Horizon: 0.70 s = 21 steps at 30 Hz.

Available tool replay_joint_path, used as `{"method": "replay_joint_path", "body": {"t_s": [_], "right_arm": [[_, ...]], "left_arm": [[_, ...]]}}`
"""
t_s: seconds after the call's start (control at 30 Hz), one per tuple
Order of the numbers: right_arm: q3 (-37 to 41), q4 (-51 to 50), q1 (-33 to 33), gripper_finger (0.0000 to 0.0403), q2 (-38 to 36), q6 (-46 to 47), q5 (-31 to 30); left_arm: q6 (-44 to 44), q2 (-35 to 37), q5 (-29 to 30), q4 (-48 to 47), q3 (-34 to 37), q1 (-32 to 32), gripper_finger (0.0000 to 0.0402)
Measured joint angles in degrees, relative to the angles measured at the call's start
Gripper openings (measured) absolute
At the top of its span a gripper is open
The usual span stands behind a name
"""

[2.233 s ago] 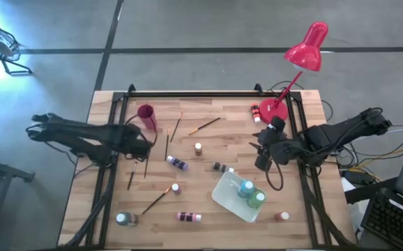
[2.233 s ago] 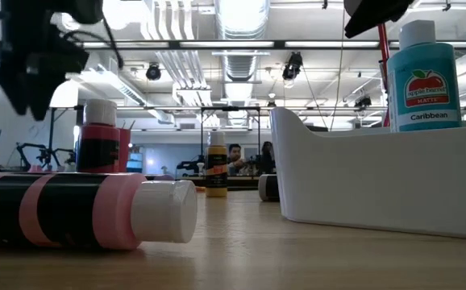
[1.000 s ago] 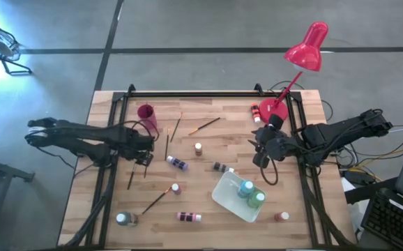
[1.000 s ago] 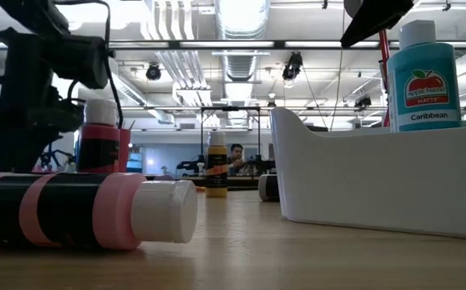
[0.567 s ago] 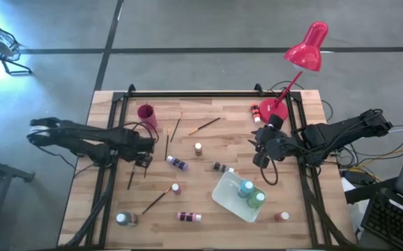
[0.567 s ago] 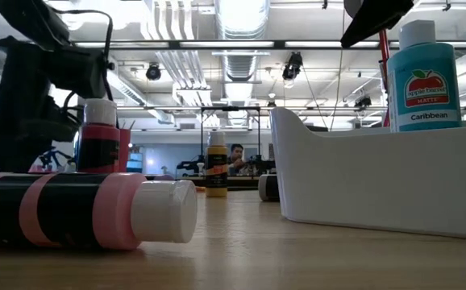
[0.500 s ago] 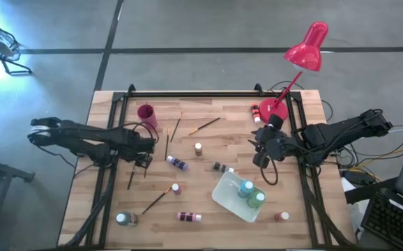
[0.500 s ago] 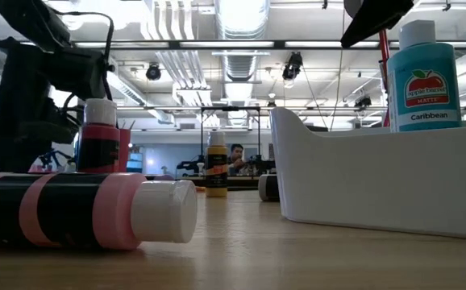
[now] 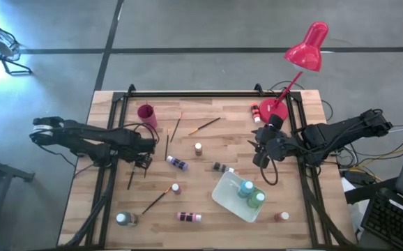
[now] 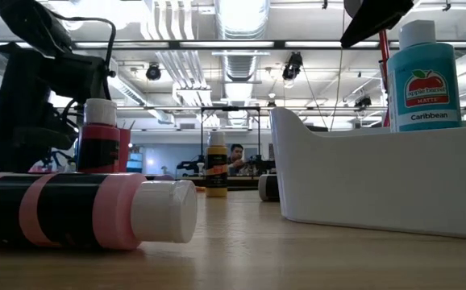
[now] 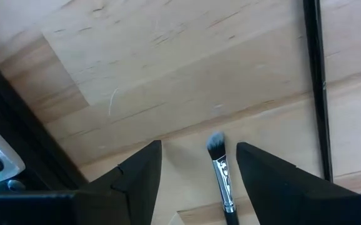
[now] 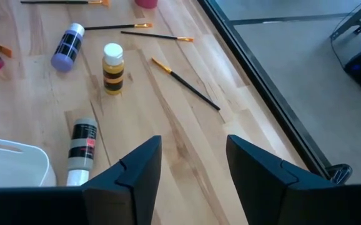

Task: Pick & Place Paint Supplies
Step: Put the silver paintbrush into the pink cup

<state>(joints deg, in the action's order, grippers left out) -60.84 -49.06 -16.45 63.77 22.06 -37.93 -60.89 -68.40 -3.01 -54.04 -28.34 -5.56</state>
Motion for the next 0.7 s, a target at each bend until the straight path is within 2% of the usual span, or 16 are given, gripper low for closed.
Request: {"method": "replay_joint_path", "body": {"t_s": [0.4,0.7], "right_arm": [[0.00,0.00,0.00,0.0135,0.00,-0.20,0.00],[0.00,-0.02,0.00,0.0113,0.00,-0.15,-0.01]], "left_arm": [[-0.90,-0.02,-0.62,2.70,0.24,-0.07,0.0213],[-1.17,-0.02,-1.55,4.03,0.22,-0.07,0.0153]]}}
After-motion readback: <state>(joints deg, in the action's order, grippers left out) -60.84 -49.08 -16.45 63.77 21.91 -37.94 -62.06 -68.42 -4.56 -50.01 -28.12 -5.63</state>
